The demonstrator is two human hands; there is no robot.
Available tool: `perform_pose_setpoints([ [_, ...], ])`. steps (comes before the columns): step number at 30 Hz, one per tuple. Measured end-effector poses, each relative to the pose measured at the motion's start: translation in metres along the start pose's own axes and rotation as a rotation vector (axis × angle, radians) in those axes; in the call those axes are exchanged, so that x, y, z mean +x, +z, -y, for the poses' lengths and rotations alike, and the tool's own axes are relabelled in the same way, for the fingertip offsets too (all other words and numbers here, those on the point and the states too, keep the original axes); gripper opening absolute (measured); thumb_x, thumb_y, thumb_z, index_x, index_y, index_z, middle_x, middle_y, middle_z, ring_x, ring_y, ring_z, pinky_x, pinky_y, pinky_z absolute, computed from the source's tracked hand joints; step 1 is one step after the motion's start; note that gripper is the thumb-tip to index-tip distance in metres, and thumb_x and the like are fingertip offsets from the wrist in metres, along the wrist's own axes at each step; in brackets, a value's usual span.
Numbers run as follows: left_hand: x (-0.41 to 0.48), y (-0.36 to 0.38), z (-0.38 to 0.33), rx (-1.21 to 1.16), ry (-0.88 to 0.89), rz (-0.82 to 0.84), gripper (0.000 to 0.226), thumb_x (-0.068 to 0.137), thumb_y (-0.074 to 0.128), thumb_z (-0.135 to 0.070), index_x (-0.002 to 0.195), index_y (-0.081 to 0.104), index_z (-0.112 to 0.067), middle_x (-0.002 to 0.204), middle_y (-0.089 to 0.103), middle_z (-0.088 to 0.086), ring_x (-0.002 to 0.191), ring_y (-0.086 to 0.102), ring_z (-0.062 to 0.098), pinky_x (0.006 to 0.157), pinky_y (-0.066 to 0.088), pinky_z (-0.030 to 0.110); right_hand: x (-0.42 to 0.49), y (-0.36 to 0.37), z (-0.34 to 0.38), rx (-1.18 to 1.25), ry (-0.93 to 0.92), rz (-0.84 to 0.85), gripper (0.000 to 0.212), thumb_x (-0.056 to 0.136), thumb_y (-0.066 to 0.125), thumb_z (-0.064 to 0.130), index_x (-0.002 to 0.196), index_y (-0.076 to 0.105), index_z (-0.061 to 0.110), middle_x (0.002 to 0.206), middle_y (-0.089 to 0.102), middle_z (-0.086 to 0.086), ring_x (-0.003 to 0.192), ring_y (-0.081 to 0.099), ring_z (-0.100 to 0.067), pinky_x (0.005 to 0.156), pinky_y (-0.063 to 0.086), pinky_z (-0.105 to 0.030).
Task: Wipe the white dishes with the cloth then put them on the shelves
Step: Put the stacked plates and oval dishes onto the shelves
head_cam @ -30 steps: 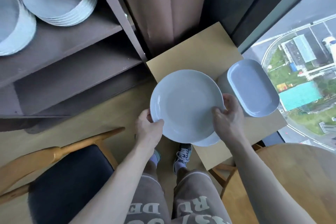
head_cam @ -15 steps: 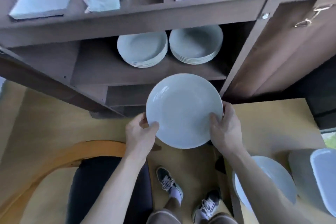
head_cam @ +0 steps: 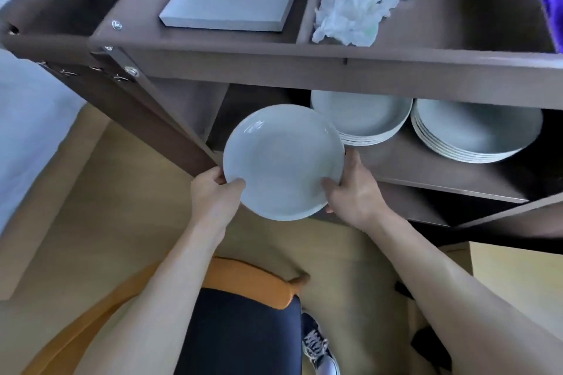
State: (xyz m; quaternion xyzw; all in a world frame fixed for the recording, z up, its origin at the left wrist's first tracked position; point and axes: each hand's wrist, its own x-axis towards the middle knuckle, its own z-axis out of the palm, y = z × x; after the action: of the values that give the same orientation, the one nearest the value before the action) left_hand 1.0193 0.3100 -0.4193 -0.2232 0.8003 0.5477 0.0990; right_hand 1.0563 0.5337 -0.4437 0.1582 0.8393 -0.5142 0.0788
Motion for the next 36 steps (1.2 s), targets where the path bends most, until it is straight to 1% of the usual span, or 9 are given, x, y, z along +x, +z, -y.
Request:
perform_pose_setpoints([
  [4,0.052,-0.008,0.007,-0.008,-0.013,-0.04,0.027,0.085,0.062,0.001,0.08,0.077,-0.02,0.074,0.077,-0.012,0.077,0.073,0.012,0.081,0.063,0.037,0.046,0.033,0.011,-0.025,-0.05,-0.017,0.048,0.086,0.058,0.015,0.13,0.038,0.012,0.125,0.054,-0.004,0.109,0.055,-0.026,0.086,0.046,-0.034],
  [9,0.098,0.0,0.02,-0.033,0.021,-0.074,0.016,0.085,0.057,0.001,0.093,0.068,0.01,0.084,0.065,0.008,0.079,0.059,0.02,0.074,0.054,0.037,0.09,0.055,0.014,-0.052,0.012,-0.009,0.036,0.087,0.058,0.019,0.116,0.037,0.021,0.116,0.055,-0.001,0.098,0.055,-0.024,0.08,0.042,-0.03],
  [13,0.119,0.011,0.021,-0.082,0.069,-0.069,0.015,0.092,0.058,-0.001,0.095,0.071,0.006,0.084,0.068,0.007,0.074,0.06,0.017,0.072,0.055,0.035,0.112,0.064,0.011,-0.028,0.051,-0.027,0.038,0.086,0.058,0.018,0.121,0.045,0.011,0.115,0.062,-0.006,0.098,0.066,-0.032,0.083,0.057,-0.039],
  [17,0.13,0.018,0.016,-0.224,0.097,-0.023,0.015,0.093,0.07,-0.007,0.107,0.074,-0.003,0.088,0.075,-0.005,0.067,0.067,-0.003,0.063,0.052,0.012,0.127,0.074,0.01,0.037,0.086,-0.105,0.05,0.085,0.061,0.016,0.133,0.048,0.008,0.123,0.063,-0.009,0.108,0.064,-0.031,0.09,0.057,-0.043],
  [20,0.136,0.021,0.022,-0.348,0.13,0.088,0.045,0.087,0.078,0.0,0.129,0.066,-0.011,0.116,0.077,-0.008,0.103,0.072,0.0,0.082,0.055,0.013,0.141,0.081,0.014,0.043,0.094,-0.196,0.047,0.086,0.064,0.019,0.131,0.052,0.008,0.123,0.065,-0.009,0.108,0.063,-0.028,0.084,0.051,-0.029],
  [24,0.142,0.026,0.037,-0.179,0.178,0.221,0.114,0.067,0.094,-0.004,0.161,0.03,-0.019,0.154,0.05,-0.012,0.141,0.05,0.005,0.118,0.041,0.029,0.163,0.091,0.022,0.168,0.2,-0.227,0.038,0.084,0.064,0.023,0.118,0.061,0.006,0.112,0.069,-0.011,0.099,0.068,-0.036,0.088,0.058,-0.045],
  [27,0.15,0.033,0.037,0.004,0.288,0.149,0.108,0.065,0.096,-0.013,0.154,0.035,-0.025,0.14,0.051,-0.022,0.131,0.055,0.004,0.114,0.044,0.028,0.171,0.097,0.024,0.315,0.217,-0.27,0.043,0.084,0.071,0.032,0.116,0.059,0.005,0.11,0.068,-0.009,0.1,0.068,-0.033,0.088,0.058,-0.048],
  [32,0.172,0.047,0.022,0.095,0.368,0.041,0.089,0.07,0.095,-0.015,0.144,0.046,-0.017,0.135,0.063,-0.005,0.122,0.064,0.015,0.105,0.054,0.031,0.173,0.099,0.029,0.513,0.18,-0.249,0.062,0.066,0.082,0.032,0.121,0.06,0.014,0.112,0.071,0.002,0.102,0.068,-0.017,0.092,0.056,-0.034],
  [36,0.174,0.056,0.015,0.153,0.373,0.001,0.084,0.072,0.095,-0.018,0.142,0.048,-0.017,0.129,0.061,-0.013,0.121,0.063,0.016,0.106,0.053,0.037,0.169,0.095,0.04,0.414,0.14,-0.204,0.055,0.073,0.081,0.023,0.122,0.056,0.014,0.102,0.063,0.01,0.096,0.062,-0.012,0.07,0.044,-0.016],
])
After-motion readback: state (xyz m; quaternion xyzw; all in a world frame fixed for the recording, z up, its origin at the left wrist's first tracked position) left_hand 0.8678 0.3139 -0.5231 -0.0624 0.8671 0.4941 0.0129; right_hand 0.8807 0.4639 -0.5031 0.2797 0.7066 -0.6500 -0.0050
